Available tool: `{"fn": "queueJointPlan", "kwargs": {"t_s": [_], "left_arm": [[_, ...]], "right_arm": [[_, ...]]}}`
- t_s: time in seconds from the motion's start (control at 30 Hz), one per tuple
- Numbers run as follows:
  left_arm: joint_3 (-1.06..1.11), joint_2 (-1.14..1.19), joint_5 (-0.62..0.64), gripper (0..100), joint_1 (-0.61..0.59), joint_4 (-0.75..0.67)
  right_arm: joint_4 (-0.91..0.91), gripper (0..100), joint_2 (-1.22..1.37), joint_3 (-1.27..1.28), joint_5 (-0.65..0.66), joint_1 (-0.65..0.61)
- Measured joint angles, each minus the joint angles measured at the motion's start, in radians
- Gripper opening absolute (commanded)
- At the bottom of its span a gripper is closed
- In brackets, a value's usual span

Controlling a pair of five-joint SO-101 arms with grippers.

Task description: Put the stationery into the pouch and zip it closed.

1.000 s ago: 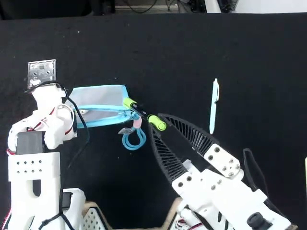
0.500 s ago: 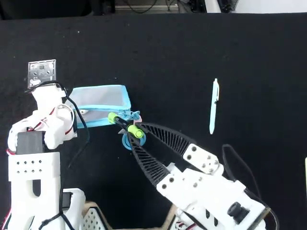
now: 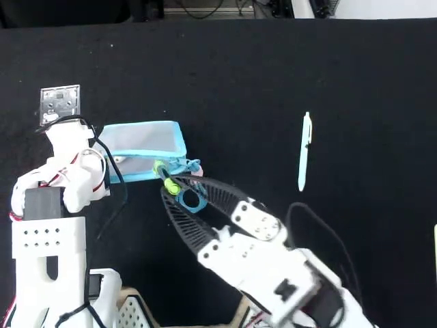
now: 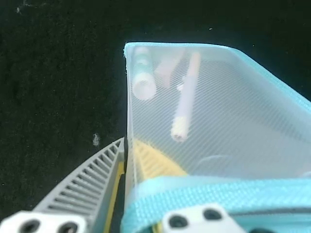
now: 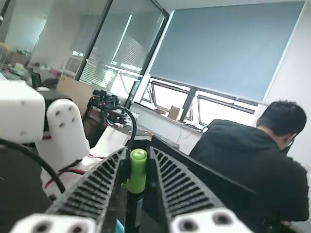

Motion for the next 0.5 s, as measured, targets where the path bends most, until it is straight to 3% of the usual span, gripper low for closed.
{"fn": "queueJointPlan", "kwargs": {"t_s": [0.2, 0.5], "left_arm": [[0.000, 0.000, 0.000, 3, 0.000, 0.000], [0.000, 0.000, 0.000, 3, 0.000, 0.000]], "right_arm": [[-0.173, 1.1, 0.000, 0.092, 0.074, 0.000], [-0.199, 1.1, 0.000, 0.152, 0.080, 0.000]]}}
